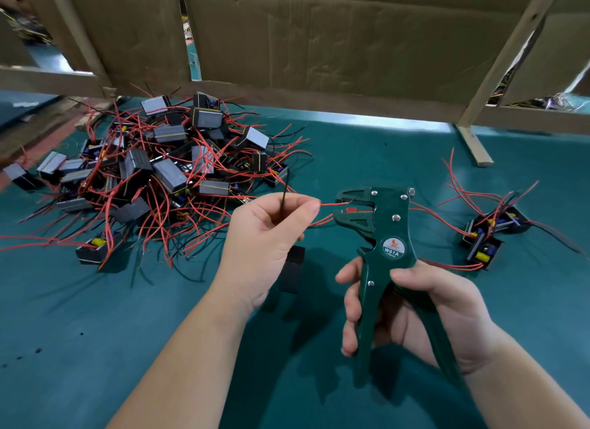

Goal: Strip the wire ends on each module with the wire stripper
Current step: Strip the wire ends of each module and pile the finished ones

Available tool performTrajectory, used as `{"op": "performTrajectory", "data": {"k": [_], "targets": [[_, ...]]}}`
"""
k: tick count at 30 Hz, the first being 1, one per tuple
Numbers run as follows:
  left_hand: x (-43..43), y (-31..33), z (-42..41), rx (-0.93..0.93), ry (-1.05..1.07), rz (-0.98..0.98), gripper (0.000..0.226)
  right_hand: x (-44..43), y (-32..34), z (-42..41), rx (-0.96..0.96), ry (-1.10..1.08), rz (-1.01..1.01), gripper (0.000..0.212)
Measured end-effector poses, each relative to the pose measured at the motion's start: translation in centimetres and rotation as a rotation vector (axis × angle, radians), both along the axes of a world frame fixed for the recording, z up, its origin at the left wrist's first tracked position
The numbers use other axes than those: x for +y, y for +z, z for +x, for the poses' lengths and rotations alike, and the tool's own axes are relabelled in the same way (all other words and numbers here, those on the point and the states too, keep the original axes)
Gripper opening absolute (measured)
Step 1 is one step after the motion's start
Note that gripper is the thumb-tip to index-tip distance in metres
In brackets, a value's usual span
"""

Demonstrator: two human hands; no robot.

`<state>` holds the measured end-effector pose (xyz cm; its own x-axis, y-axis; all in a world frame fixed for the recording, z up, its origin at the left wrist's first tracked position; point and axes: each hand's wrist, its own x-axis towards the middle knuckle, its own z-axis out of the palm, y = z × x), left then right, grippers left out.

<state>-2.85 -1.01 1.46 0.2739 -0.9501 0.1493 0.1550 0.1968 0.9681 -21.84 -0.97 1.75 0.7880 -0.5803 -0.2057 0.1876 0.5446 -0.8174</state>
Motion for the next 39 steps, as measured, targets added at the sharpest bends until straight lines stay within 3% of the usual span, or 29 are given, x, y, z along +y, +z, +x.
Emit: {"op": "performTrajectory", "data": {"k": [30,33,35,39], "targets": [[0.2,-0.1,-0.1,-0.063,0.004,-0.003,0.015,0.2,-0.4,0.3,0.085,-0.082,-0.049,0.037],[0.1,-0.2,-0.1,-0.104,-0.005,-0.023,0.015,0.7,-0.2,0.9,0.121,-0.163,-0.056,0.037],[-0.1,-0.4,-0.1,-0.089,-0.008,-0.016,0.026,0.7,-0.2,1.4,0.157,-0.294,-0.042,0.037],[-0.2,-1.2,-0.2,-0.316,0.05,-0.035,0.032,0.3,-0.2,1.3,0.119,-0.306,0.027,0.041]]}}
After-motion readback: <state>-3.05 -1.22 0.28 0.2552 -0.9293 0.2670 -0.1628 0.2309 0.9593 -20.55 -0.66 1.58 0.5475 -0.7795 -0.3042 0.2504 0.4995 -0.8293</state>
